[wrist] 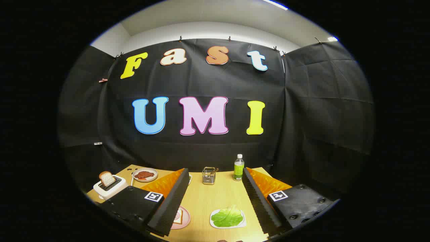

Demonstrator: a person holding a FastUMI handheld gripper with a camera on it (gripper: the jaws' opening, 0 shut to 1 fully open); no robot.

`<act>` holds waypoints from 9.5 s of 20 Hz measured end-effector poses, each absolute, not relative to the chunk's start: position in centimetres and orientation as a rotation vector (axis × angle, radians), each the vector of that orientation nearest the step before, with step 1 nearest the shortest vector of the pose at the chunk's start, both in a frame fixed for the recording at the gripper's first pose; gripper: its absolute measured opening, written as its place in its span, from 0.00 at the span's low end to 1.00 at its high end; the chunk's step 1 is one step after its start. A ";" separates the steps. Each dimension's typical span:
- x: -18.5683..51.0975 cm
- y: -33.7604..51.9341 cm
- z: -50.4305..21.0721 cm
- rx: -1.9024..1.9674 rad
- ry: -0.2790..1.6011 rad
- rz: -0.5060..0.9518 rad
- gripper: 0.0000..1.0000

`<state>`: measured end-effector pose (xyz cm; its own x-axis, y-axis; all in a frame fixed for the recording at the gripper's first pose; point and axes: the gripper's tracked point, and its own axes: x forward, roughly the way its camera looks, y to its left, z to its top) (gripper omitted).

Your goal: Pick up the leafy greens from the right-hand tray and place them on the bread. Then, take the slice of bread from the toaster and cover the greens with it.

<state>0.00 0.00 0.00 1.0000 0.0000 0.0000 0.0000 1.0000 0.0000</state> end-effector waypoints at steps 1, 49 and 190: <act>0.0 0.2 0.1 -0.006 -0.003 0.004 0.98; 8.8 -3.4 -22.0 0.003 0.482 -0.030 0.98; 6.3 34.4 -10.2 -0.086 0.466 0.604 0.99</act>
<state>6.28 34.39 -10.21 0.7230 0.5273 -0.4464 -0.5654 0.8229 0.0562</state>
